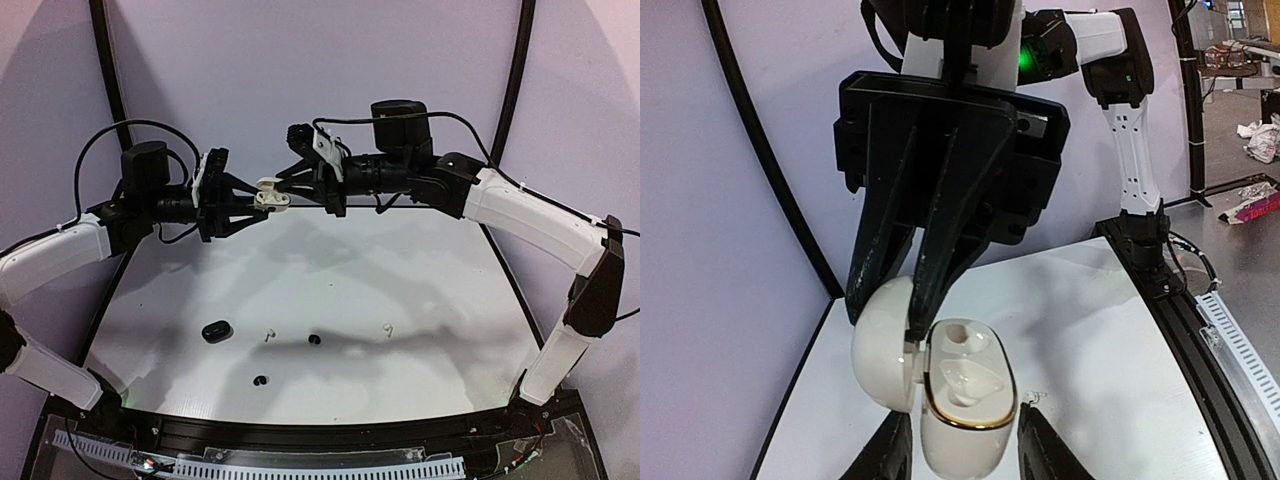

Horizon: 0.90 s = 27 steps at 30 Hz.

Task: Insert the wireless bluetooth earbuds into the charging case

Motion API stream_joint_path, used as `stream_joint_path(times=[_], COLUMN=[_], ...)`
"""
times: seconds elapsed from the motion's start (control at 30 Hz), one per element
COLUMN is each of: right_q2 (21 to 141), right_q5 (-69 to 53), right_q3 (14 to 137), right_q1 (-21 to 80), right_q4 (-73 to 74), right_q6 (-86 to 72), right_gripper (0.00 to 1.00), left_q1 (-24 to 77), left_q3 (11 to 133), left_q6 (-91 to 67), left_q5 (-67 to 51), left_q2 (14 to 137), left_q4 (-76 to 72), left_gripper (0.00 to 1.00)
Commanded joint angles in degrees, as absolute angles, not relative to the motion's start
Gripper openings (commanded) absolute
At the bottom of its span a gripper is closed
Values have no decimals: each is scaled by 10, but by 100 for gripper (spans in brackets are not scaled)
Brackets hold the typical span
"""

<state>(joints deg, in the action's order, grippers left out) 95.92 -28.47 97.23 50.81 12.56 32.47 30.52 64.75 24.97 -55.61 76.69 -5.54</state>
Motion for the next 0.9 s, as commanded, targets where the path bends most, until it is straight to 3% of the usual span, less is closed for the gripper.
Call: stream_joint_path(times=[0.0,0.3,0.6,0.77,0.83,0.87], right_q2=[967,966,967,965,966,966], right_q5=[-292,-289,-289,-288,-291,-292], right_q3=[996,997,993,985,982,980], right_q1=[517,518,518,518,516,515], right_q4=[110,106,109,107,101,95], right_q6=[317,318,314,311,301,292], right_gripper=[0,0,0,0,5,13], left_q1=[308,308,308,308,307,308], left_q3=[657,655,654,652,649,646], left_q6=[242,251,251,251,254,259], left_q5=[-559,-560,-568,-571,-573,-575], left_q2=[757,755,753,751,751,750], left_q4=[-72,-60,-75,-78,-78,-78], left_gripper=[35,27,4,1,1,1])
